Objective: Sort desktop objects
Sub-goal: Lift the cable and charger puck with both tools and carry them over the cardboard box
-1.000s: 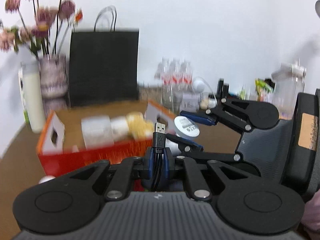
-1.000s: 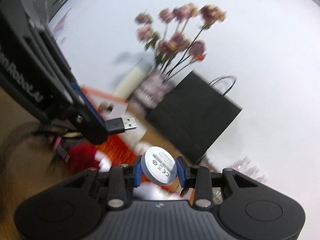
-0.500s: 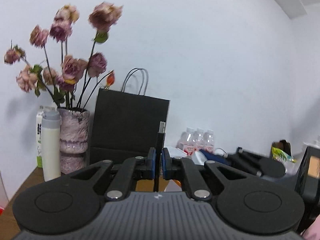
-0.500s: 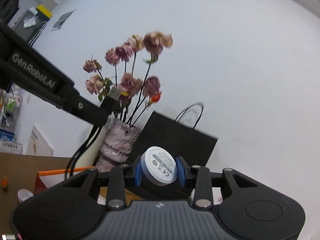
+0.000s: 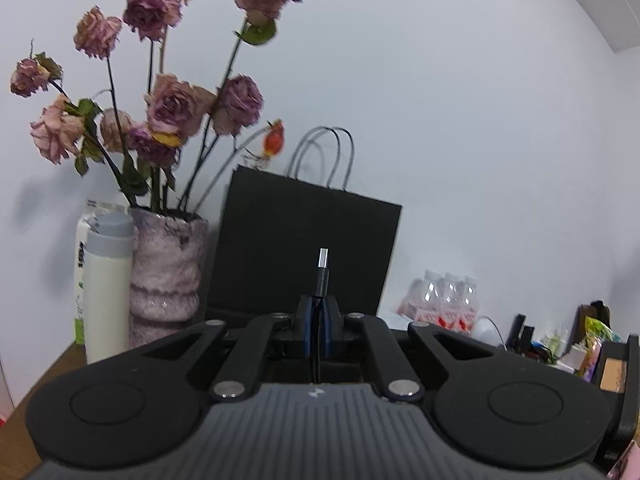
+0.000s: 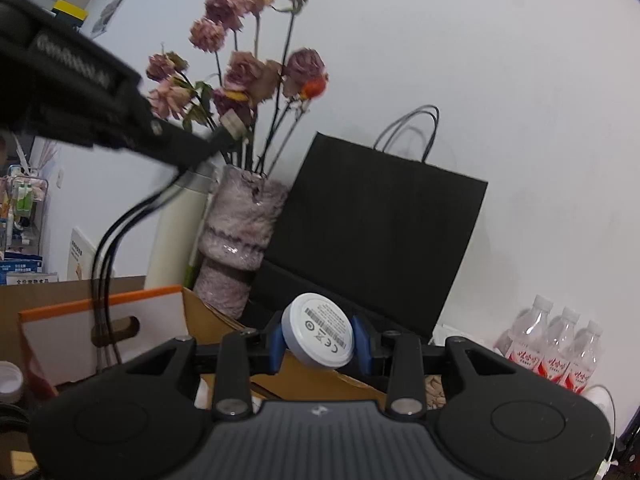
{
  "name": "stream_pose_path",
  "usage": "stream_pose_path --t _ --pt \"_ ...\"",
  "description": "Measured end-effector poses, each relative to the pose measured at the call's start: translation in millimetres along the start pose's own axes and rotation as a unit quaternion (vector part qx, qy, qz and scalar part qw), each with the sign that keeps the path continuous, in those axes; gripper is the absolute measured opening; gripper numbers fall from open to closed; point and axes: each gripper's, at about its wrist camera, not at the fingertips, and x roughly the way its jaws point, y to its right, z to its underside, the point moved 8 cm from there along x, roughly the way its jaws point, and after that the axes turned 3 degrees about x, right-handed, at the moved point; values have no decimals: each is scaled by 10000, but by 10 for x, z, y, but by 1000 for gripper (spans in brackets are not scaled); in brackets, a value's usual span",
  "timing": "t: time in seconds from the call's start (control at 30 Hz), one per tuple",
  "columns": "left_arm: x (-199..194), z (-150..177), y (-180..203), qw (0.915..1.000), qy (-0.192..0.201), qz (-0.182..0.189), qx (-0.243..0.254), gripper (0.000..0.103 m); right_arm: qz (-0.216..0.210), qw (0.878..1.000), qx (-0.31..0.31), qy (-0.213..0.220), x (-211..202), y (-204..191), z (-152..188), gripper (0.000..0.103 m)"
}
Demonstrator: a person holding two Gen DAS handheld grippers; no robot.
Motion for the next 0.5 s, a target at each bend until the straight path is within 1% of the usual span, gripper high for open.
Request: stream_pose_path --t 0.1,0.17,0.3,0.43,0.5 --pt "23 -34 -109 9999 13 -98 -92 6 -42 9998 154 -114 38 29 59 34" --pt "64 -7 -173 9996 -131 -221 -120 6 -75 9996 175 -202 73 16 98 34" --pt "227 171 -287 9972 -613 -358 -226 6 -166 9986 180 -460 137 -32 219 34" --pt "413 445 -412 9916 -1164 -498 -277 6 -269 9971 244 -672 180 -57 336 34" --pt "471 553 -459 9889 -1346 -570 -264 6 -290 9964 236 -763 201 -65 382 34"
